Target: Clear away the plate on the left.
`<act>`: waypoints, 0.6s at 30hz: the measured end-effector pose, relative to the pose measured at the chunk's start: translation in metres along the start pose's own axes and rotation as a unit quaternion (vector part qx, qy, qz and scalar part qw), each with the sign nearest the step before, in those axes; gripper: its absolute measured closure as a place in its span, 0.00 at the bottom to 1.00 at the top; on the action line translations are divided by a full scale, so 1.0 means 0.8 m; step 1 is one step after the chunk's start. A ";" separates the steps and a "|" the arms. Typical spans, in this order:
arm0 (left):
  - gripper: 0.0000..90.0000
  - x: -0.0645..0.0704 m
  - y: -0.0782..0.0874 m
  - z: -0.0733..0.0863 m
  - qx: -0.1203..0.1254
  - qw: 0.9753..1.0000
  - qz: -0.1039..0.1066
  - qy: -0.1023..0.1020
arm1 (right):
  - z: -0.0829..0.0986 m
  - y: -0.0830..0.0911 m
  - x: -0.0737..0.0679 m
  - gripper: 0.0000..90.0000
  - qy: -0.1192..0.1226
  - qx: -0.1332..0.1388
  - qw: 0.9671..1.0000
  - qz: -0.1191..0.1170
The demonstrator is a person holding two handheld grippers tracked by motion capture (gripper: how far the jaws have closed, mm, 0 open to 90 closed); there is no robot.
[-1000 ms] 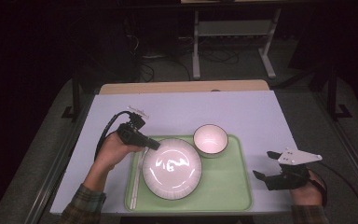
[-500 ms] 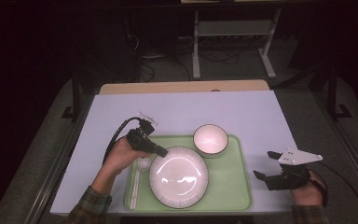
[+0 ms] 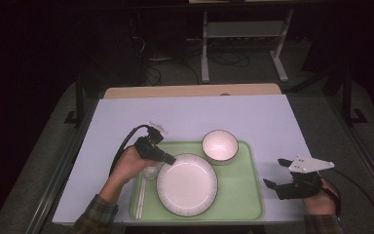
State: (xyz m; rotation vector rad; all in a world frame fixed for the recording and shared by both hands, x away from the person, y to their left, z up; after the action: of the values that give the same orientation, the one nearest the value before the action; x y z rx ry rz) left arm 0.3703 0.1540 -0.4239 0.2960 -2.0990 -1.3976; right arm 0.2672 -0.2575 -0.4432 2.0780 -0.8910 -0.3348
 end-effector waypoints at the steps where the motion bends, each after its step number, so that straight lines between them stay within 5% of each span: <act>1: 0.95 -0.001 -0.002 0.000 -0.003 1.000 -0.001 0.002 | 0.000 0.000 0.000 0.15 0.000 0.000 1.000 0.000; 18: 0.91 -0.004 -0.024 0.000 -0.026 0.999 -0.021 -0.007 | 0.000 -0.001 0.000 0.15 -0.001 -0.001 1.000 -0.001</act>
State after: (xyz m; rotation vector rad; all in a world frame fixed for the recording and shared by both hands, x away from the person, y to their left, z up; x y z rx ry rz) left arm 0.3706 0.1475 -0.4425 0.3119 -2.0751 -1.4796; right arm 0.2671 -0.2572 -0.4438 2.0777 -0.8884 -0.3382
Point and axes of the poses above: each handheld gripper's, and its own axes: y roughly backward along the jaws, z roughly out of its underside, x roughly to its right, the point moved 3 cm from there along -y, roughly forward along the jaws, and after that the axes turned 15 degrees about -x, right-handed, at the moved point
